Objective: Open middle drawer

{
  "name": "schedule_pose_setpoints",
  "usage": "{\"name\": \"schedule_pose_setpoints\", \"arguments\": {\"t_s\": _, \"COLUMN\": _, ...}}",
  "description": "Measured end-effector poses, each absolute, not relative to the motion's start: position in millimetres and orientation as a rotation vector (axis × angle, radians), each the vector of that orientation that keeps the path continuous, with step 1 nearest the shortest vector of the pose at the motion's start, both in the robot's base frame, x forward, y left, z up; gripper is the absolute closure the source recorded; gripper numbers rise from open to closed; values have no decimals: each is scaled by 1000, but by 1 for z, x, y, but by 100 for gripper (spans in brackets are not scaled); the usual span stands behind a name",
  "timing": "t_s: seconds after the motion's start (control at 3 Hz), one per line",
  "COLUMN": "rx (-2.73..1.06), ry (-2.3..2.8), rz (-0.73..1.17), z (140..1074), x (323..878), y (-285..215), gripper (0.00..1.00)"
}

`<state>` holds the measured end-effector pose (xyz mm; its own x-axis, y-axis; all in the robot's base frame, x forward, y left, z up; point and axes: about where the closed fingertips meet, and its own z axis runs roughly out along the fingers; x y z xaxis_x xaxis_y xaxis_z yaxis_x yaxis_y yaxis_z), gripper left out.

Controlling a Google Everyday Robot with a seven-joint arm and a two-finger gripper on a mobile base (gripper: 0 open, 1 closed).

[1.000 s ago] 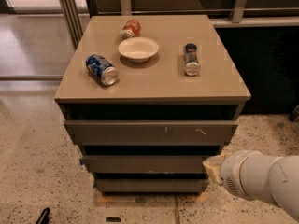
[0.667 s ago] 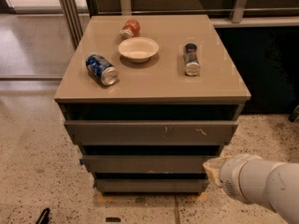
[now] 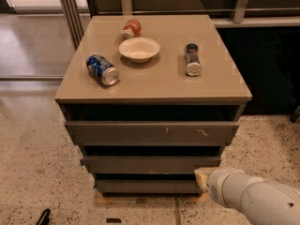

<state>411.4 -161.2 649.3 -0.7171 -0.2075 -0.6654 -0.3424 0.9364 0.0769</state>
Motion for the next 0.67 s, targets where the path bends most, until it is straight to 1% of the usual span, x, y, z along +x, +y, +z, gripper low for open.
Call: {"name": "schedule_pose_setpoints", "arguments": {"t_s": 0.67, "rx": -379, "ry": 2402, "rz": 257, "z": 642, "x": 414, "y": -160, "gripper": 100}}
